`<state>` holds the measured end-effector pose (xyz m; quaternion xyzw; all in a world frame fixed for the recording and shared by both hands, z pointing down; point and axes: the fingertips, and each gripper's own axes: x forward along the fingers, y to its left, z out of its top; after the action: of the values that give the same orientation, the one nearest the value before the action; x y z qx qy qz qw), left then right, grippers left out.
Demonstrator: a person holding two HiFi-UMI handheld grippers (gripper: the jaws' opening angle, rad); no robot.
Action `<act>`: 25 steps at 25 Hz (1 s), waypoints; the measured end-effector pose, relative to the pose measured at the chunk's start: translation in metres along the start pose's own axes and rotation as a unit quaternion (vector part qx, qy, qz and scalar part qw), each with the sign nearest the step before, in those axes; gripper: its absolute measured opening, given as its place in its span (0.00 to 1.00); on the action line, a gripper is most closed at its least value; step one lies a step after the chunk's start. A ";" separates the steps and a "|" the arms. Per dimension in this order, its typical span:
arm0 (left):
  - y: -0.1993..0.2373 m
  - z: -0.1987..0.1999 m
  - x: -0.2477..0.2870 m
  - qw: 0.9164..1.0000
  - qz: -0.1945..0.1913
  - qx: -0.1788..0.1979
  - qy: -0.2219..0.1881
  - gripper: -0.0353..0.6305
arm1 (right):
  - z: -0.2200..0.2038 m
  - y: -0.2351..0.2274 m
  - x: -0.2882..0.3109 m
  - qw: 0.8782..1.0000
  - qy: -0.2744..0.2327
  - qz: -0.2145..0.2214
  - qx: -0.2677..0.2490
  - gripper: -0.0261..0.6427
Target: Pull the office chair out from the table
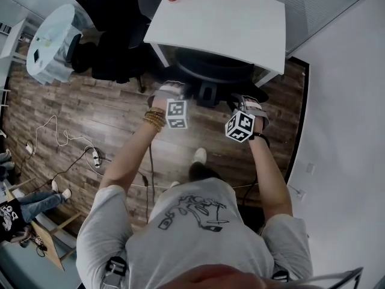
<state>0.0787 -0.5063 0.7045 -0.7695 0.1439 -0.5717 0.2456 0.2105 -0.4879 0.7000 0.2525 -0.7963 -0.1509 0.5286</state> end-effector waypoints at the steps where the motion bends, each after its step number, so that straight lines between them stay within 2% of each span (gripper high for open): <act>1: -0.004 -0.001 -0.003 1.000 0.000 0.001 0.000 0.21 | 0.001 0.004 -0.002 1.000 -0.001 0.000 0.002 0.22; 25: -0.125 -0.013 -0.091 1.000 -0.008 0.008 -0.008 0.21 | 0.040 0.134 -0.071 1.000 0.010 0.006 0.012 0.22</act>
<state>0.0316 -0.3586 0.7014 -0.7733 0.1310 -0.5684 0.2487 0.1635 -0.3381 0.6975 0.2557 -0.7943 -0.1352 0.5343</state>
